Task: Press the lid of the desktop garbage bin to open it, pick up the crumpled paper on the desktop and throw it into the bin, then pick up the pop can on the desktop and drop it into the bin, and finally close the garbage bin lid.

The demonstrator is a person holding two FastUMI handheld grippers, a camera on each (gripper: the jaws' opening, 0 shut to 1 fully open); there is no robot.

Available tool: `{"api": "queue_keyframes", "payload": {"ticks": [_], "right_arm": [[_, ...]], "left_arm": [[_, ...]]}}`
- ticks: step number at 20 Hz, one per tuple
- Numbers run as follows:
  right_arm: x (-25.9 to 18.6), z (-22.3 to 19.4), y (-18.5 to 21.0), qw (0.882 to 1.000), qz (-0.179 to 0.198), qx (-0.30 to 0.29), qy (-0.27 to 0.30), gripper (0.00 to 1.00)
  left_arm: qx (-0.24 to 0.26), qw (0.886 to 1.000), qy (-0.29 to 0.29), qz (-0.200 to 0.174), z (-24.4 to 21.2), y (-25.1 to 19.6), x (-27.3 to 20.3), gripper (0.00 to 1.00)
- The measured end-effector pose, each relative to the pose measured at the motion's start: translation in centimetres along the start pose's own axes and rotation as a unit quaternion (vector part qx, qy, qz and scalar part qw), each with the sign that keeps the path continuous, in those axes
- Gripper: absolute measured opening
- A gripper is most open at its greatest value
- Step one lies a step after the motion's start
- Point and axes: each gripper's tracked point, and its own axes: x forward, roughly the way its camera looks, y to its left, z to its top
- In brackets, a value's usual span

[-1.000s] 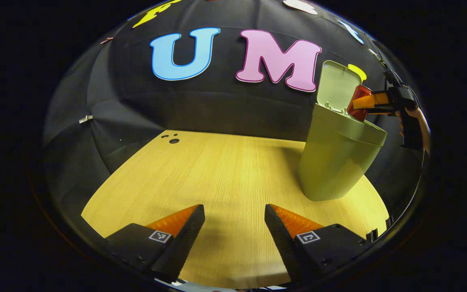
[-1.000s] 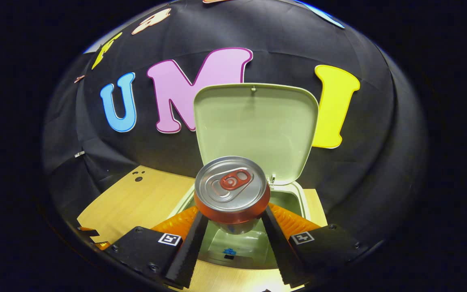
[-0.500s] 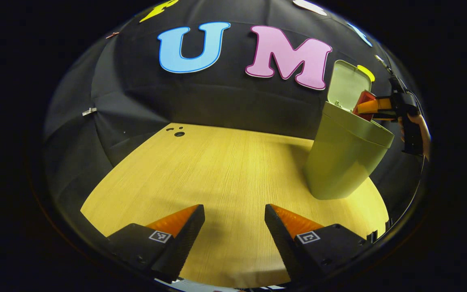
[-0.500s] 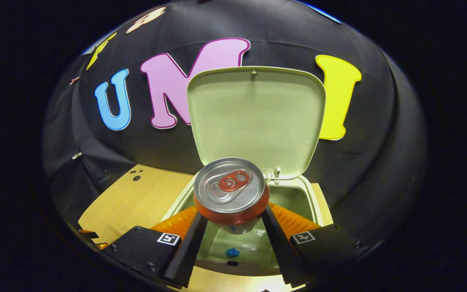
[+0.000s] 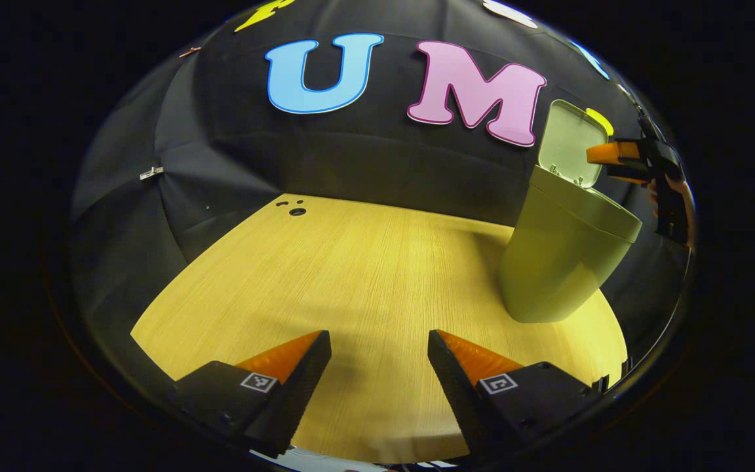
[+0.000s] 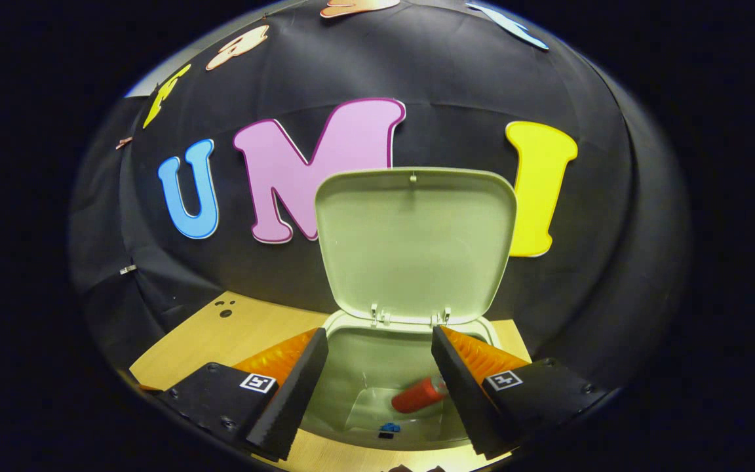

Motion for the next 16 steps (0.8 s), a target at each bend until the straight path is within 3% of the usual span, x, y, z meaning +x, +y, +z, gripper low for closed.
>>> {"api": "queue_keyframes", "payload": {"ticks": [9, 16], "right_arm": [[-1.3, 9.8, -0.1, 0.997, 0.004, -0.009, -0.074, 0.99], [1.0, 16.1, -1.0, 0.993, -0.015, -0.041, -0.113, 0.99]], "left_arm": [[0.002, 1.0, 0.01, 0.007, -1.5, -0.4, -0.6, 0.96], [-0.006, 1.0, 0.019, 0.021, -2.6, 0.3, -1.3, 0.96]]}}
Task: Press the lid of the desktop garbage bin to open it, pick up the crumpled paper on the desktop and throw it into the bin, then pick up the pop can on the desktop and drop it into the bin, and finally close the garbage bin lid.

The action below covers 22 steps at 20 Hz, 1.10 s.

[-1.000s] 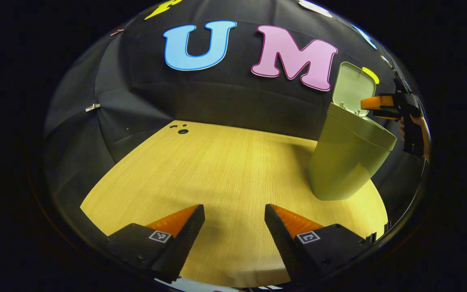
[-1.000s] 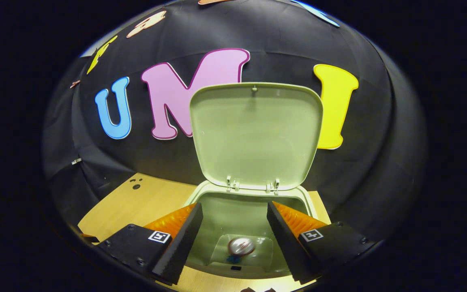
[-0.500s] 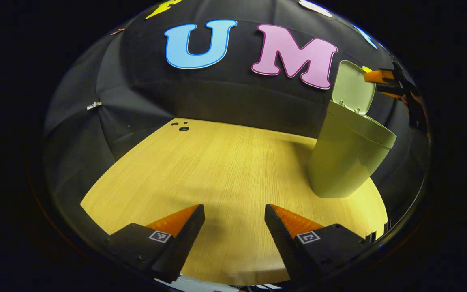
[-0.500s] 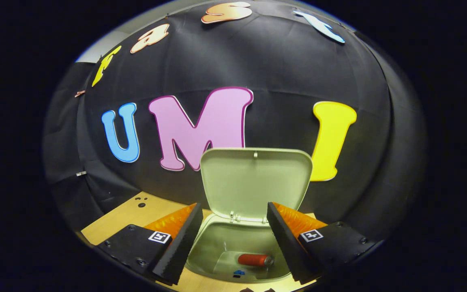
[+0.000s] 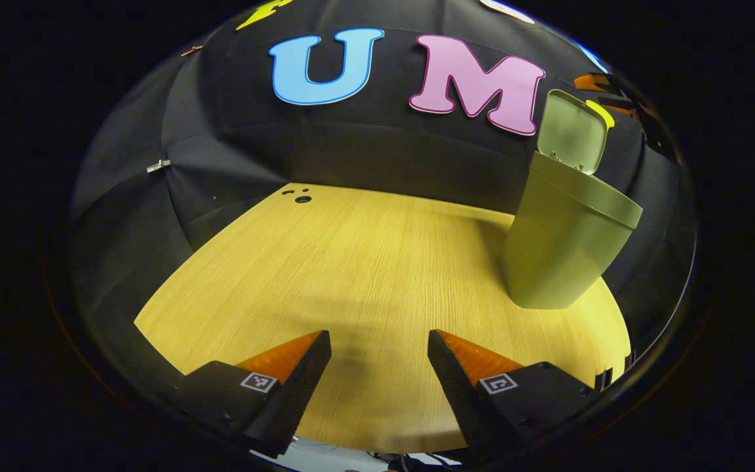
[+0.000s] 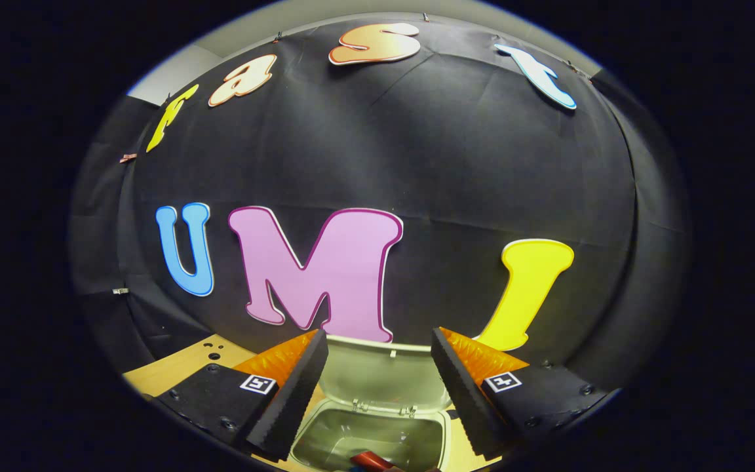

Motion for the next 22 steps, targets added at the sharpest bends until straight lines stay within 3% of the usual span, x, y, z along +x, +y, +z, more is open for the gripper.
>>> {"api": "queue_keyframes", "payload": {"ticks": [4, 11, 17, 22], "right_arm": [[2.8, 0.8, -0.4, 1.0, -0.006, -0.003, 0.004, 0.97], [7.1, -1.8, -1.3, 0.999, -0.012, 0.012, 0.045, 0.97], [7.0, -3.3, -1.3, 0.997, -0.005, 0.032, 0.074, 0.98], [4.7, -3.7, -0.9, 0.997, -0.004, 0.03, 0.071, 0.98]], "left_arm": [[-0.017, 1.0, -0.004, 0.017, 0.1, 0.8, -0.3, 0.96], [-0.037, 0.998, -0.005, 0.052, -0.7, 3.6, -1.4, 0.96], [-0.058, 0.996, -0.01, 0.067, -0.5, 5.6, -1.5, 0.96], [-0.065, 0.996, -0.017, 0.052, 0.3, 5.2, -0.7, 0.96]]}}
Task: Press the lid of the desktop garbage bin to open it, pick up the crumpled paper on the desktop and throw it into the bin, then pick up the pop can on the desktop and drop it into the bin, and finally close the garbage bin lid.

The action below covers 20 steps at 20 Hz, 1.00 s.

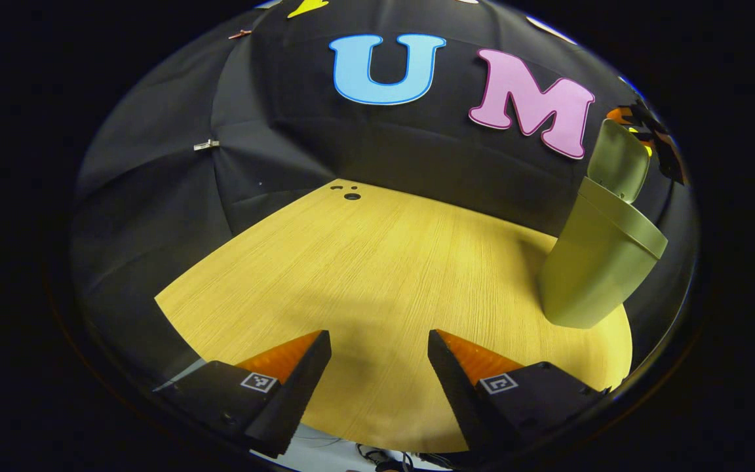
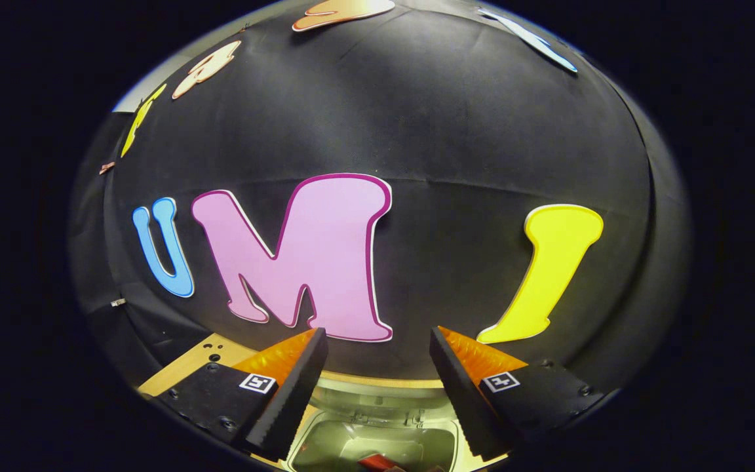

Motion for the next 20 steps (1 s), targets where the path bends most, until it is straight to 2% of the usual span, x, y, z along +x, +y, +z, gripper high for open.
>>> {"api": "queue_keyframes", "payload": {"ticks": [4, 12, 20], "right_arm": [[-2.7, -1.4, 0.5, 1.0, -0.002, -0.008, -0.001, 0.98], [-6.5, -7.1, 0.6, 0.999, -0.016, -0.007, 0.028, 0.98], [-7.8, -14.8, 0.7, 0.995, -0.033, 0.039, 0.08, 0.98]], "left_arm": [[0.011, 1.0, -0.007, -0.015, 0.8, -0.2, 0.6, 0.96], [0.023, 0.999, 0.009, -0.025, 0.4, 0.5, 1.7, 0.96], [0.059, 0.997, 0.027, -0.041, -0.6, -0.1, 2.3, 0.96]]}}
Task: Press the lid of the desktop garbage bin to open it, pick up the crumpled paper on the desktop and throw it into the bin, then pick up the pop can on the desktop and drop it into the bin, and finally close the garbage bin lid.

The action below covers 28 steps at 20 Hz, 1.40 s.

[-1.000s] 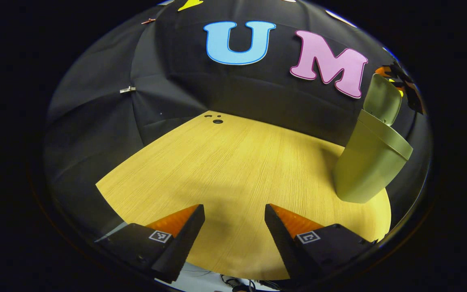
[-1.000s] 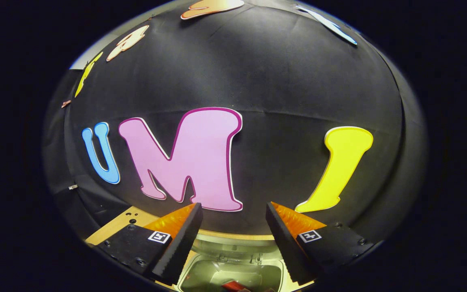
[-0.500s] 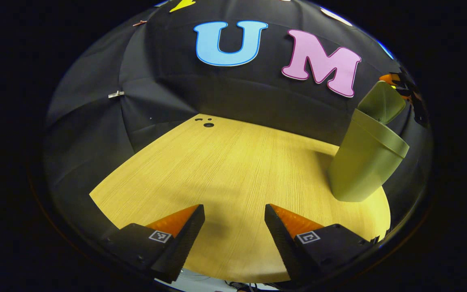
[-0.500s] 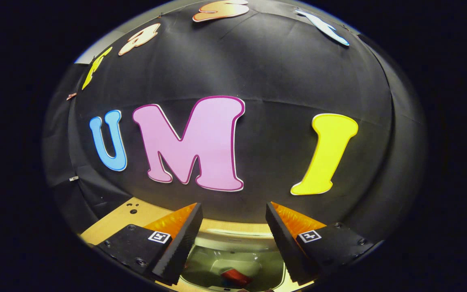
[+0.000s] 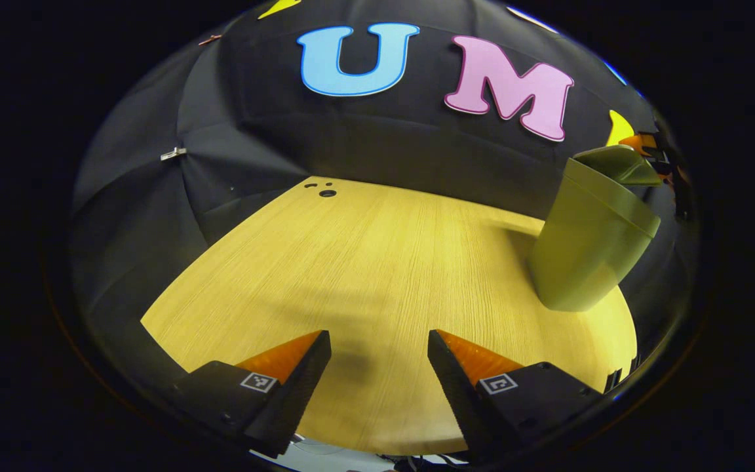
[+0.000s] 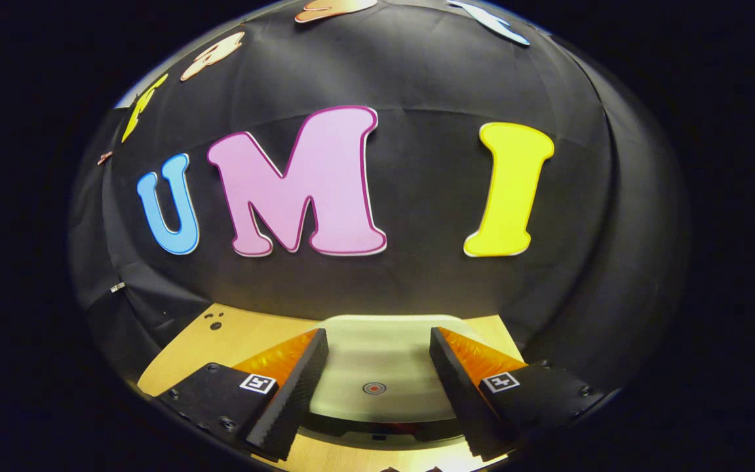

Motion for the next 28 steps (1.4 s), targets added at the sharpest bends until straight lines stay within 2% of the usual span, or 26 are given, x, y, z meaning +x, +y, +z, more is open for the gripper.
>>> {"api": "queue_keyframes", "payload": {"ticks": [8, 17, 24, 28], "right_arm": [[-0.4, -4.0, -0.2, 1.0, -0.023, -0.01, 0.019, 0.98], [-2.5, -5.0, 0.2, 0.999, -0.037, -0.011, -0.01, 0.99], [-2.7, -5.4, 0.2, 0.999, -0.036, 0.008, -0.011, 1.0], [-2.8, -6.1, 0.4, 0.999, -0.042, -0.013, -0.03, 1.0]], "left_arm": [[0.022, 1.0, 0.007, -0.021, -0.5, -0.4, -0.2, 0.96], [0.011, 0.999, 0.017, -0.032, -1.6, -0.2, 0.3, 0.96], [0.027, 0.998, 0.028, -0.045, -3.2, -1.5, 0.7, 0.96], [0.04, 0.997, 0.031, -0.052, -3.5, -2.1, 0.4, 0.96]]}}
